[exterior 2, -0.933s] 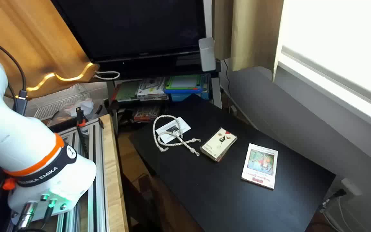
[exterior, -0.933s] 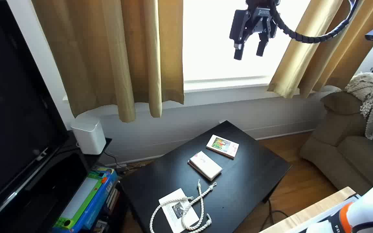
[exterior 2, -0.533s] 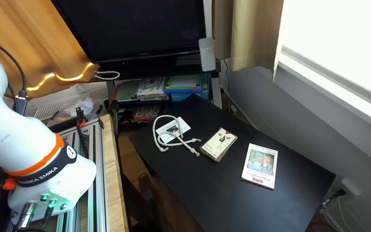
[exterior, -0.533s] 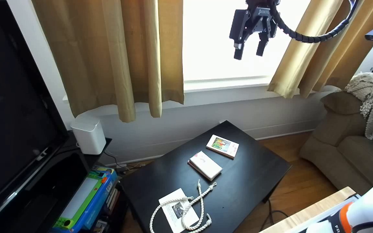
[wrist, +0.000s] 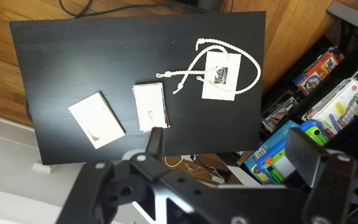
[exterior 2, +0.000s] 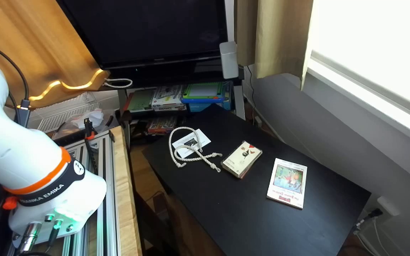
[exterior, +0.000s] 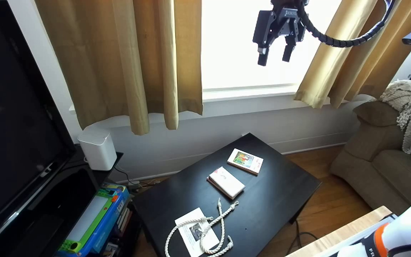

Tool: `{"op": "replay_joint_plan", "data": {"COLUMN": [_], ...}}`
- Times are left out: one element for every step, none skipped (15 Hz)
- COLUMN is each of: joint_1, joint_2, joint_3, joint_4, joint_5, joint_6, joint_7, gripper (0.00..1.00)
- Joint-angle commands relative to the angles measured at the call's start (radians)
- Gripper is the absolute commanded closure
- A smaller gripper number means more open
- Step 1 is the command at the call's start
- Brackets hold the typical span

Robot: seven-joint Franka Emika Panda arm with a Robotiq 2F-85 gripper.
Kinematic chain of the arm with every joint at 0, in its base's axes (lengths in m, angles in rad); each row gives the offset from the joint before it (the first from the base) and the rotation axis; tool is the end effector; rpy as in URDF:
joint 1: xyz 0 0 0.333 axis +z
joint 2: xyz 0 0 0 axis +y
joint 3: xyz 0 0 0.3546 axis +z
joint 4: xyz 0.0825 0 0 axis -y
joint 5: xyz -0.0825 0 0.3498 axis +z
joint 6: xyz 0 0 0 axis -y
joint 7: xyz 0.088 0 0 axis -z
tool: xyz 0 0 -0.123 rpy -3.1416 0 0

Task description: Pick up the book on the right and stack it on the books on the left

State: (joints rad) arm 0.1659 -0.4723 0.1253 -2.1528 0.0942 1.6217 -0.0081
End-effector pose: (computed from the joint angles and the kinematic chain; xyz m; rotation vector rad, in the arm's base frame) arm 0.3298 0.1214 0.6004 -3.0819 -0.4284 0.1029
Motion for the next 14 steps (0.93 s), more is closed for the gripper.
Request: {"op": "replay_joint_plan", "data": {"joint_1": [-0.007,-0.007,-0.007,-0.007,-0.026,-0.046,-0.065,-0.087,-0.103,-0.117,-0.127,-0.133,-0.134,-0.133], "joint_2": [0.001,0.001,0.001,0.001,0.030,0.058,0.080,0.107,0.136,0.168,0.200,0.233,0.273,0.315], "joint_3": [0.005,0.005,0.005,0.005,-0.006,-0.025,-0.045,-0.058,-0.070,-0.075,-0.075,-0.077,-0.071,-0.070], "joint_4": [0.002,0.002,0.002,0.002,0.008,0.001,-0.015,-0.032,-0.039,-0.053,-0.062,-0.069,-0.077,-0.079], "joint_5": [0.002,0.002,0.002,0.002,-0.010,-0.012,-0.018,-0.032,-0.046,-0.075,-0.106,-0.138,-0.173,-0.194], "joint_6": [-0.002,-0.002,-0.002,-0.002,-0.027,-0.028,-0.025,-0.003,0.013,0.075,0.122,0.174,0.227,0.275], "joint_7": [-0.002,-0.002,-0.002,-0.002,0.014,0.020,0.011,0.014,0.002,-0.007,-0.007,-0.013,-0.011,-0.011], "gripper": [0.00,0.00,0.00,0.00,0.00,0.00,0.00,0.00,0.00,0.00,0.00,0.00,0.00,0.00]}}
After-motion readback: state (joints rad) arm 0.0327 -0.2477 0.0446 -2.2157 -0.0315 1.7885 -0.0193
